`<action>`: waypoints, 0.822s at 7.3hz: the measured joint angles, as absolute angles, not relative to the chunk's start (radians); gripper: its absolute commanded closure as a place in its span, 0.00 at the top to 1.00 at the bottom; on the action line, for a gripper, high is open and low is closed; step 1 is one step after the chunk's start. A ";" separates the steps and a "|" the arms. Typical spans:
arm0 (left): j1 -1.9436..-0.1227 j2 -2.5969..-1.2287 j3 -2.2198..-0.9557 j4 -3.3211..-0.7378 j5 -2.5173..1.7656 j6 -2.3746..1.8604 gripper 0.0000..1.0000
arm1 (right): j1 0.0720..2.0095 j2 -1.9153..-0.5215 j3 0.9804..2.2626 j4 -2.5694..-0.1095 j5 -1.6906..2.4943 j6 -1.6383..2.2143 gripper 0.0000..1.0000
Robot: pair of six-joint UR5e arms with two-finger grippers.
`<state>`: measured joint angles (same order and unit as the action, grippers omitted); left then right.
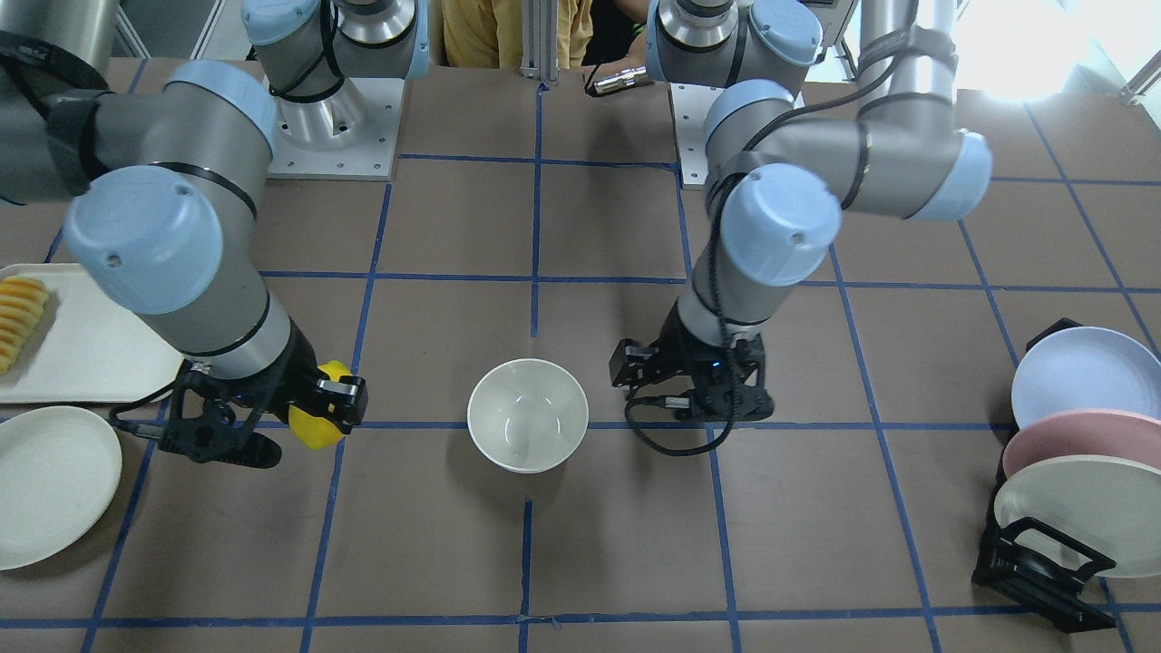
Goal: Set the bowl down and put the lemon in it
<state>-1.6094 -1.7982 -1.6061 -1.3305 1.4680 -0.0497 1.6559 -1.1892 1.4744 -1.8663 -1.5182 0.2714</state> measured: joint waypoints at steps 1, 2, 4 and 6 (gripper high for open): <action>-1.568 -1.732 -1.574 -1.463 1.481 0.029 1.00 | 1.704 -1.168 1.474 -1.898 -1.493 0.340 0.00; -1.548 -1.675 -1.544 -1.568 1.503 0.077 1.00 | 1.756 -1.143 1.474 -1.927 -1.469 0.423 0.00; -1.551 -1.594 -1.505 -1.679 1.528 0.105 1.00 | 1.848 -1.088 1.474 -2.000 -1.452 0.547 0.00; -1.584 -1.567 -1.491 -1.697 1.561 0.113 1.00 | 1.896 -1.038 1.482 -2.038 -1.450 0.619 0.00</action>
